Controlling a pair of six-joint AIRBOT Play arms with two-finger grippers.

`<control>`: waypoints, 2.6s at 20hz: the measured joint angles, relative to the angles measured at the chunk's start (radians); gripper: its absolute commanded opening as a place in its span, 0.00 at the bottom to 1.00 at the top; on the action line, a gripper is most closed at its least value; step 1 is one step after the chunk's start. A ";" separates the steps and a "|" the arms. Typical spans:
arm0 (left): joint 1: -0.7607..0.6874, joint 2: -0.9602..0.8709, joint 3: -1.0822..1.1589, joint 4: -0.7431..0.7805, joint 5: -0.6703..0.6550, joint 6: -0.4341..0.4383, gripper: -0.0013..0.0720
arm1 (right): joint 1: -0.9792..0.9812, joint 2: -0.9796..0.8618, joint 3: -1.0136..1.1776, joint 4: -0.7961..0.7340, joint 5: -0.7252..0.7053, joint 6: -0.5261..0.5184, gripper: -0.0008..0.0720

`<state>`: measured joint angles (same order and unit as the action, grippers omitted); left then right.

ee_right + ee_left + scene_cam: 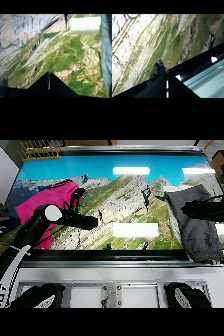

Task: Fold the clothes and pants, and hang the long-sleeved shirts on hangers.

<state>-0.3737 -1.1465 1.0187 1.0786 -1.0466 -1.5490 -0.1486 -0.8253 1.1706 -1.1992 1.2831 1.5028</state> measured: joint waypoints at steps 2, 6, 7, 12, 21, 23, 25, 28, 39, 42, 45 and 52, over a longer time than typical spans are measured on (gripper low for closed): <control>0.000 0.000 0.000 0.000 0.000 0.000 0.02 | 0.000 0.000 0.000 0.000 0.000 0.000 0.06; 0.000 0.000 0.000 0.000 0.000 0.000 0.03 | 0.000 0.000 0.000 0.000 0.000 0.000 0.06; 0.000 0.000 0.000 0.000 0.000 0.000 0.02 | 0.000 0.000 0.000 0.000 0.000 0.000 0.06; 0.000 0.000 0.000 -0.001 0.005 0.002 0.98 | 0.000 0.000 0.000 0.000 0.000 0.000 0.06; 0.198 -0.239 0.311 0.385 0.145 0.069 0.97 | 0.000 0.000 0.000 0.000 0.000 0.000 0.06; 0.254 -0.365 0.413 0.447 0.168 0.067 0.97 | 0.000 0.000 0.000 0.000 0.000 0.000 0.06; 0.301 -0.496 0.507 0.491 0.184 0.066 0.97 | 0.000 0.000 0.000 0.000 0.000 0.000 0.06; 0.345 -0.671 0.636 0.520 0.173 0.058 0.97 | 0.000 0.000 0.000 0.000 0.000 0.000 0.06; 0.319 -0.755 0.875 0.448 -0.044 -0.023 0.02 | 0.000 0.000 0.000 0.000 0.000 0.000 0.06; 0.210 -0.583 0.785 0.442 -0.129 -0.039 0.02 | 0.000 0.000 0.000 0.000 0.000 0.000 0.06; 0.044 -0.394 0.616 0.417 -0.179 -0.095 0.02 | 0.000 0.000 0.000 0.000 0.000 0.000 0.06; -0.330 -0.218 0.345 0.331 -0.068 -0.171 0.99 | 0.000 0.000 0.000 0.010 0.000 0.000 0.06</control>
<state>-0.7036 -1.3643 1.3640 1.4094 -1.1145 -1.7195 -0.1486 -0.8257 1.1706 -1.1889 1.2831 1.5028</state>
